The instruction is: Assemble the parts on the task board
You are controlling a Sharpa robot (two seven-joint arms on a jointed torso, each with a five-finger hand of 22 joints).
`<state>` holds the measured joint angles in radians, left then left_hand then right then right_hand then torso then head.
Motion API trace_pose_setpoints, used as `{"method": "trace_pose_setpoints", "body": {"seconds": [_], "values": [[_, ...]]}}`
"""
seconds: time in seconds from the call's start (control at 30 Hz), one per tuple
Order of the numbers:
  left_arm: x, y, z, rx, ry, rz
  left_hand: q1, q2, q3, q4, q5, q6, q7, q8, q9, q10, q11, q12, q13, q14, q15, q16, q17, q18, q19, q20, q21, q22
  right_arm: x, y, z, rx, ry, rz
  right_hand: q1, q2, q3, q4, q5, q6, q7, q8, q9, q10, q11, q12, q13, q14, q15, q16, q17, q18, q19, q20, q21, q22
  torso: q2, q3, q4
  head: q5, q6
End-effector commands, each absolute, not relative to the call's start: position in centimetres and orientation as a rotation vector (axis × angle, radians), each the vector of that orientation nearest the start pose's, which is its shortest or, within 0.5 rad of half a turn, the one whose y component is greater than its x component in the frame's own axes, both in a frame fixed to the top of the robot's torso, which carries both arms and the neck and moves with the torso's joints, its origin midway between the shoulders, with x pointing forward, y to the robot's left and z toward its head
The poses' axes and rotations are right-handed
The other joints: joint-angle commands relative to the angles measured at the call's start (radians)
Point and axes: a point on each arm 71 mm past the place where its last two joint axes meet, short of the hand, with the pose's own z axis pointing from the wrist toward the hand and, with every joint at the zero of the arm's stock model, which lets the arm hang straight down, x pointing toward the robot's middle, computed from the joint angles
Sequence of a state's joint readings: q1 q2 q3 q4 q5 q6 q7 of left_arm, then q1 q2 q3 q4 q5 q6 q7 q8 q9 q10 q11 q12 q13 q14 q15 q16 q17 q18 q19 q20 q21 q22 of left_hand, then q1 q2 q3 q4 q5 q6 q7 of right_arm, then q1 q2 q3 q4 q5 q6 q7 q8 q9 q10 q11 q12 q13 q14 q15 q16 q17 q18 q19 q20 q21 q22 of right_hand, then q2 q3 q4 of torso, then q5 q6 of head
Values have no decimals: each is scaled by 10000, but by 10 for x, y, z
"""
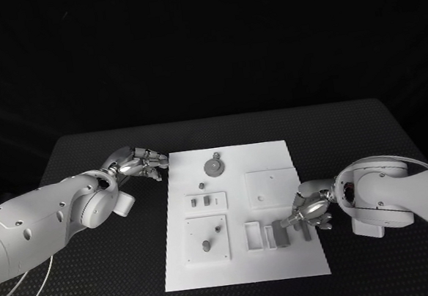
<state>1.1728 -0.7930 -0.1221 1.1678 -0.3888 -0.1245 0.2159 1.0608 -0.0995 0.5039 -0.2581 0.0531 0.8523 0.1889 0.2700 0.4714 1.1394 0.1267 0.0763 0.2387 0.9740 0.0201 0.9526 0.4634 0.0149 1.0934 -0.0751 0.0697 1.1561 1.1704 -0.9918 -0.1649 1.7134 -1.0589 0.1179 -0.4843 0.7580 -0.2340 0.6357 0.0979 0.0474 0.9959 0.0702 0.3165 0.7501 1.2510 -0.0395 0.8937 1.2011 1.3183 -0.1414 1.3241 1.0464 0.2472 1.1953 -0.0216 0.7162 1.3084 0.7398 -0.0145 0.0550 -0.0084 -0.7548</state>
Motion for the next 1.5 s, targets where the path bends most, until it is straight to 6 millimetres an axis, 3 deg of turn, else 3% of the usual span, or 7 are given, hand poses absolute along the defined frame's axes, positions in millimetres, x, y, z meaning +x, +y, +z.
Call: {"method": "trace_pose_setpoints", "body": {"seconds": [0.03,0.63,0.8,1.1,1.2,1.3,1.5], "values": [[522,282,-246,-8421,17535,-11582,-123,-27,-66,12,19,-67,1,68,-12,-53,27,-53,15,-57,36,-48,16,104,-43,-3,-27,-13,404,-232,-269,1294,24909,4140,-131,2,4,82,14,68,11,31,12,-59,-14,55,22,-34,-48,31,-35,146,-4,-55,62,226,-66,-18,-8,12,-20],[519,278,-245,-8804,17383,-12060,-717,-19,-622,13,21,-144,14,62,-46,-117,54,-51,35,-269,86,-256,18,90,-313,52,-69,-147,404,-213,-284,656,24873,4065,-177,-147,59,182,16,29,30,-93,-19,-88,4,47,58,-97,-33,1,-124,146,-64,-68,119,223,-73,-29,-5,-24,-56],[518,278,-244,-8951,17368,-12222,-967,26,-705,-165,19,-187,23,78,-58,-208,127,-60,36,-813,415,-1310,-380,-40,-1264,346,-90,-741,405,-208,-287,549,24926,4161,-151,-114,75,171,15,4,44,-134,-30,-103,17,32,60,-115,-21,-9,-137,146,-92,-66,130,222,-84,-26,-19,-79,-78],[513,273,-243,-8986,17598,-12580,-1415,-111,-750,-192,9,-353,77,89,-61,-576,262,-96,-51,-1269,980,-3007,-766,-21,-2466,915,-85,-1892,405,-204,-294,540,25053,4077,-89,-45,59,96,15,-20,66,-196,-42,-124,39,7,62,-145,1,-20,-158,146,-140,-55,157,224,-93,-32,2,-87,-144],[511,272,-242,-9069,17566,-12741,-1776,-162,-909,-173,4,-455,110,62,-72,-729,313,-97,-115,-1564,1167,-3434,-828,-53,-2960,1098,-92,-2258,406,-204,-295,608,25028,4036,21,201,-7,-94,14,-7,75,-233,-41,-129,49,-5,69,-161,11,-16,-174,146,-181,-45,195,227,-91,-38,2,-102,-172],[510,271,-241,-9096,17517,-12835,-1916,-138,-932,-206,2,-496,123,73,-66,-783,332,-79,-167,-1658,1267,-3732,-817,-30,-3191,1214,-70,-2560,406,-204,-295,719,25054,4084,68,877,-193,-428,18,13,86,-273,-33,-138,56,-17,82,-180,22,0,-186,143,-253,-20,240,231,-91,-42,-2,-105,-182],[509,274,-235,-9046,17425,-12850,-1905,-93,-910,-224,-1,-495,120,87,-60,-798,336,-76,-186,-1662,1287,-3818,-795,-20,-3227,1238,-59,-2650,407,-204,-294,648,24817,4031,434,2097,-417,-2519,12,132,78,-379,-6,-138,39,-44,117,-232,19,53,-234,146,-401,10,367,211,-100,-39,2,-123,-200]]}}
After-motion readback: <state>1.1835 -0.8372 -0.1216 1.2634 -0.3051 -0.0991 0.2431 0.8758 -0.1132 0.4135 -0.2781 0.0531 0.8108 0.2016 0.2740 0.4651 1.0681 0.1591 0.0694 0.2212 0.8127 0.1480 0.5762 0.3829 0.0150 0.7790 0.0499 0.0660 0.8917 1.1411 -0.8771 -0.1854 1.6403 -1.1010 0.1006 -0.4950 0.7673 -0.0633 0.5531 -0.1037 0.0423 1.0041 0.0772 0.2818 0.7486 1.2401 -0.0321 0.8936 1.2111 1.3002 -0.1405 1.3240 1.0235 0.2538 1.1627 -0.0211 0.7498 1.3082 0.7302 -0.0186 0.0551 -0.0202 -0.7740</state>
